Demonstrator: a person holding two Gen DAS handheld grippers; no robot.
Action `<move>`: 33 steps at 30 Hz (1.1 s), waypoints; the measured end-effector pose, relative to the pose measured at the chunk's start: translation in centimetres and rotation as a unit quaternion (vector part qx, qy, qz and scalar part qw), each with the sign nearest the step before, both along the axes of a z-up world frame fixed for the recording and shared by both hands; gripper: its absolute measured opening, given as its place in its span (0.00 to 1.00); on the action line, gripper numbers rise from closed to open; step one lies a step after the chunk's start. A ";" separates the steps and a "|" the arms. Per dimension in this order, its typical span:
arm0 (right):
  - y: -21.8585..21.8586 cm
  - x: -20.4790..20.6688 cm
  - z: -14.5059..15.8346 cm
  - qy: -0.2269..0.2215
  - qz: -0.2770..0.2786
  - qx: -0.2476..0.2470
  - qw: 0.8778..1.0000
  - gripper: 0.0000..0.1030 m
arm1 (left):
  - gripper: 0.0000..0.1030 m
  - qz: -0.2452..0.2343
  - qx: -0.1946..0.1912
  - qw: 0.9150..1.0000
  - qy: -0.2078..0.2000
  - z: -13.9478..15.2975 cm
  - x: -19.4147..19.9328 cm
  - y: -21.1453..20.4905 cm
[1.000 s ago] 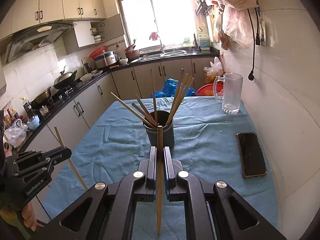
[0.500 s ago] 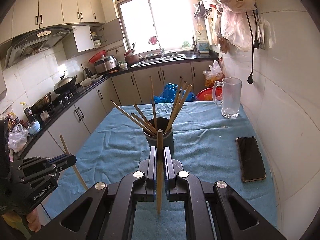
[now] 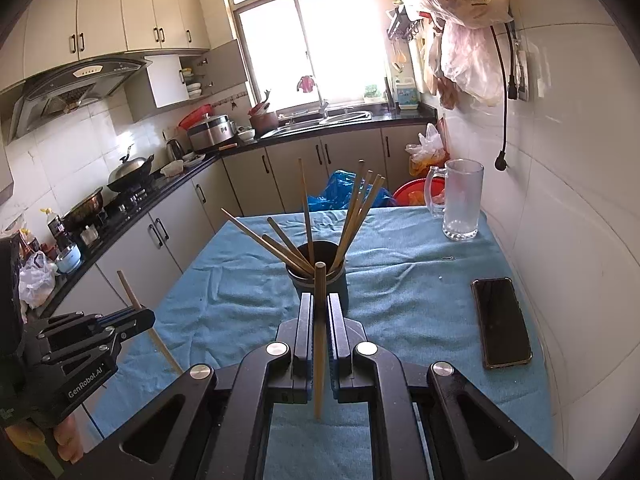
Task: Organize utensils
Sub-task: 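Carry both upright chopsticks over the black cup, tools side by side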
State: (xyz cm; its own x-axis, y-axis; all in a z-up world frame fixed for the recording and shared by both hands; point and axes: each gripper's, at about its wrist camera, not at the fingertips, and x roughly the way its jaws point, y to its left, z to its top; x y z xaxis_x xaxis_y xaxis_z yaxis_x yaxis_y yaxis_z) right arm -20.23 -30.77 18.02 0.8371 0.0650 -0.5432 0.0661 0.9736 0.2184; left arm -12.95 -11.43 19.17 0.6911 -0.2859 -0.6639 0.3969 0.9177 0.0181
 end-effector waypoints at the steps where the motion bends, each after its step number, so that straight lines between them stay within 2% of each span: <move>1: 0.0 0.0 0.0 0.000 0.000 0.000 1.000 0.06 | 0.06 0.000 0.000 1.000 -0.001 0.1 0.1 -0.1; 33: -0.8 1.3 0.8 -0.006 -0.006 0.005 1.000 0.06 | 0.06 -0.021 0.003 1.000 -0.006 1.4 1.2 -1.0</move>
State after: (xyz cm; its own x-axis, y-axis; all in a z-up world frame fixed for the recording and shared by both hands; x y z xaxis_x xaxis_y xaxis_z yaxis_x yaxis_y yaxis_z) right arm -18.91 -31.57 18.86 0.8440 0.0607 -0.5329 0.0750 0.9705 0.2293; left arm -11.80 -12.42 20.55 0.6862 -0.3109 -0.6577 0.4355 0.8997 0.0291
